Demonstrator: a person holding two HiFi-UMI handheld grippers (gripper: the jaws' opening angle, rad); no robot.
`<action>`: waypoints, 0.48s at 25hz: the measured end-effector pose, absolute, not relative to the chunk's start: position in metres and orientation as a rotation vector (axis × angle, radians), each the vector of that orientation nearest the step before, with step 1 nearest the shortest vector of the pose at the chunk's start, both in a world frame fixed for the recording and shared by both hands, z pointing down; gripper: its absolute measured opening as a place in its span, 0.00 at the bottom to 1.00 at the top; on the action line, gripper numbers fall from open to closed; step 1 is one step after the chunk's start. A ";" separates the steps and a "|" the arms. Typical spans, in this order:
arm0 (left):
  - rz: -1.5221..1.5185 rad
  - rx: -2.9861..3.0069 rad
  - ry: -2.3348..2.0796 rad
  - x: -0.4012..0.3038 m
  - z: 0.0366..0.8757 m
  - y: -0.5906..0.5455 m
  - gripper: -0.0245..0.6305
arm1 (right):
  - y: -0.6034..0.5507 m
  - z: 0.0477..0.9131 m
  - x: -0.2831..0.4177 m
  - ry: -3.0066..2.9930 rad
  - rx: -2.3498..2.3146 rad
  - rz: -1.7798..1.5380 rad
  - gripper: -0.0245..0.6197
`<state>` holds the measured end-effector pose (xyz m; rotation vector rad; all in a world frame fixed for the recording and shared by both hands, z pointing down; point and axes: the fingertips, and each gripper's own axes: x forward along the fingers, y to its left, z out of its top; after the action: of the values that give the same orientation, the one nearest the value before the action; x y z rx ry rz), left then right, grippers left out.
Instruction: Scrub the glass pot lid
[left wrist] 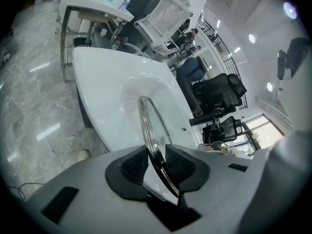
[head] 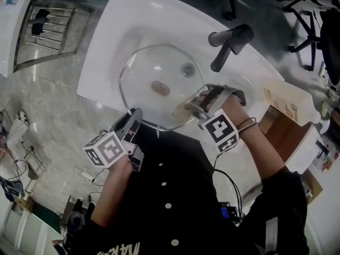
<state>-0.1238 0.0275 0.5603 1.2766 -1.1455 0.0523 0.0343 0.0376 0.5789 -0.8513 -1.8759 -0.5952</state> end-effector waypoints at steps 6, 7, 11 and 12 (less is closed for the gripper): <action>0.001 1.289 -1.123 -0.123 0.559 0.026 0.23 | 0.007 0.565 -0.039 -2.084 -0.558 -0.663 0.25; -0.005 1.292 -1.121 -0.123 0.559 0.026 0.23 | -0.001 0.565 -0.053 -2.116 -0.504 -0.683 0.25; -0.010 1.317 -1.117 -0.123 0.558 0.025 0.23 | -0.025 0.570 -0.100 -2.207 -0.392 -0.717 0.25; -0.012 1.320 -1.114 -0.123 0.558 0.025 0.23 | -0.029 0.572 -0.108 -2.211 -0.379 -0.732 0.25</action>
<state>-0.1231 0.0254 0.5575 1.3204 -1.1139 -0.0125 -0.1085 -0.0291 0.5718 -0.3789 -2.2115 -0.7319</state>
